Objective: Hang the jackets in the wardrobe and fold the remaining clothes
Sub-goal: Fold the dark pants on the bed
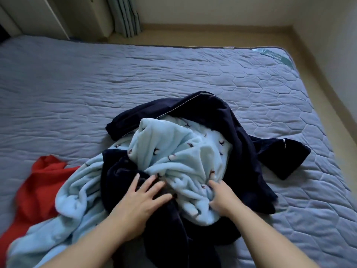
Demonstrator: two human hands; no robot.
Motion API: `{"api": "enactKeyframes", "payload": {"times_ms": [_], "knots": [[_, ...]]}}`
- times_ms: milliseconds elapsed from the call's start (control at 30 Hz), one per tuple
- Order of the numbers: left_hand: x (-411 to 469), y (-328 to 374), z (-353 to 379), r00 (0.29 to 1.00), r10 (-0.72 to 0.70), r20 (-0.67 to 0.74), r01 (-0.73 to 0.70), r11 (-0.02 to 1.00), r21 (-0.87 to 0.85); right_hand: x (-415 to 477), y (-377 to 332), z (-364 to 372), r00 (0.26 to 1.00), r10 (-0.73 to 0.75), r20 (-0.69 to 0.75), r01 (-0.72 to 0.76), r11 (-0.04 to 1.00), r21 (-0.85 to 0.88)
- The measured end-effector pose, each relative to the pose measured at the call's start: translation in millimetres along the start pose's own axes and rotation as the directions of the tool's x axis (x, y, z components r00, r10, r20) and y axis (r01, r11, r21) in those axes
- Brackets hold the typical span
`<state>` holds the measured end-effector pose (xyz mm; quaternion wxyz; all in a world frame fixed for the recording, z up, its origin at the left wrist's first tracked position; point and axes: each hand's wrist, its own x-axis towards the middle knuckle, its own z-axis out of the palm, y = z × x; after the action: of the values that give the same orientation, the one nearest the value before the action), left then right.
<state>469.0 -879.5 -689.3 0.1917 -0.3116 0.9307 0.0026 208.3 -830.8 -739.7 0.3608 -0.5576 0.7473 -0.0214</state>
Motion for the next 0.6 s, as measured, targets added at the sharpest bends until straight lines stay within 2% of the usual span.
{"api": "enactKeyframes", "payload": {"times_ms": [33, 67, 100, 133, 167, 200, 267, 367, 433, 500, 600], "knots": [[-8, -2, 1, 0.977, -0.213, -0.020, 0.211, 0.975, -0.066, -7, 5, 3, 0.998, 0.000, -0.055, 0.000, 1.000, 0.000], [-16, -2, 6, 0.917, -0.397, 0.034, 0.396, 0.900, -0.183, -15, 8, 4, 0.997, 0.010, -0.081, -0.009, 1.000, 0.011], [-21, 3, 11, 0.849, -0.512, 0.133, 0.525, 0.784, -0.331, -22, 10, 3, 0.996, 0.021, -0.087, -0.019, 1.000, 0.021], [-21, 11, 14, 0.799, -0.551, 0.239, 0.590, 0.646, -0.483, -27, 9, 0, 0.997, 0.027, -0.076, -0.026, 0.999, 0.023], [-17, 20, 14, 0.786, -0.539, 0.302, 0.597, 0.536, -0.597, -31, 8, -5, 0.998, 0.023, -0.061, -0.022, 1.000, 0.007], [-11, 31, 10, 0.793, -0.523, 0.311, 0.572, 0.468, -0.673, -34, 7, -13, 0.999, 0.021, -0.040, -0.022, 0.999, -0.032], [5, 51, -7, 0.822, -0.511, 0.251, 0.495, 0.423, -0.759, -40, 8, -38, 1.000, 0.012, -0.025, -0.016, 0.987, -0.163], [26, 79, -46, 0.866, -0.465, 0.185, 0.388, 0.391, -0.835, -56, 22, -87, 0.996, 0.034, -0.080, -0.058, 0.948, -0.314], [32, 98, -73, 0.889, -0.425, 0.169, 0.343, 0.376, -0.861, -75, 31, -117, 0.988, 0.082, -0.130, -0.115, 0.955, -0.272], [29, 114, -95, 0.908, -0.381, 0.175, 0.320, 0.362, -0.876, -96, 33, -137, 0.982, 0.129, -0.141, -0.149, 0.979, -0.142], [10, 124, -119, 0.921, -0.329, 0.211, 0.338, 0.398, -0.853, -133, 22, -148, 0.987, 0.153, -0.042, -0.148, 0.985, 0.092]]}}
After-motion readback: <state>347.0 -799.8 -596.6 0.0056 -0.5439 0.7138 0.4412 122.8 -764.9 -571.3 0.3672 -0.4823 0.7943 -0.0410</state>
